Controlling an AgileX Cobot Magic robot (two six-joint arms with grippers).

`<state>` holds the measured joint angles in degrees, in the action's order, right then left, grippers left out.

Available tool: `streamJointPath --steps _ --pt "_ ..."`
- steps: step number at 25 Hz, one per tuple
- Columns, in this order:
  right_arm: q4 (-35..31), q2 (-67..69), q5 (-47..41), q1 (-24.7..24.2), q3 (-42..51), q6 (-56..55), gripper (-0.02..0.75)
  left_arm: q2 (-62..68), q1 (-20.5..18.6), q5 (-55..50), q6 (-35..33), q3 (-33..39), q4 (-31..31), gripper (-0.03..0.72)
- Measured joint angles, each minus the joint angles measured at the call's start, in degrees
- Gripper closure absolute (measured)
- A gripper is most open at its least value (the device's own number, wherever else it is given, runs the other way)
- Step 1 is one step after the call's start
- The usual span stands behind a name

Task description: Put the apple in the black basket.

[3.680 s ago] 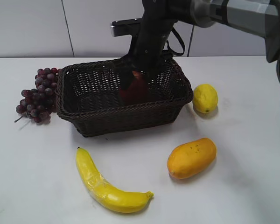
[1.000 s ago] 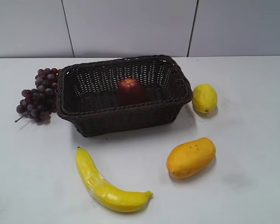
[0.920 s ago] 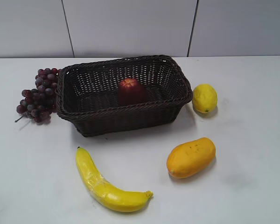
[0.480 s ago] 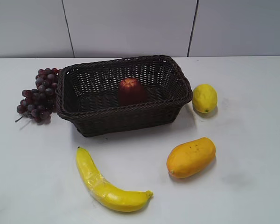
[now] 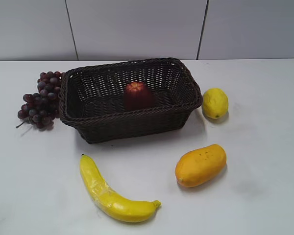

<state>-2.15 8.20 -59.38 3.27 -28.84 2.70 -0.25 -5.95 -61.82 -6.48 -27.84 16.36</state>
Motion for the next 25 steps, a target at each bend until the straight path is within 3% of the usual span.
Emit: streamJointPath --steps 5,25 --pt "-0.05 -7.94 -0.06 0.0 0.24 0.0 0.147 0.0 0.0 0.0 0.0 0.0 0.0 0.454" --pt "0.01 -8.41 -0.06 0.0 0.35 -0.11 0.148 0.0 0.0 0.07 0.0 0.0 0.12 0.454"
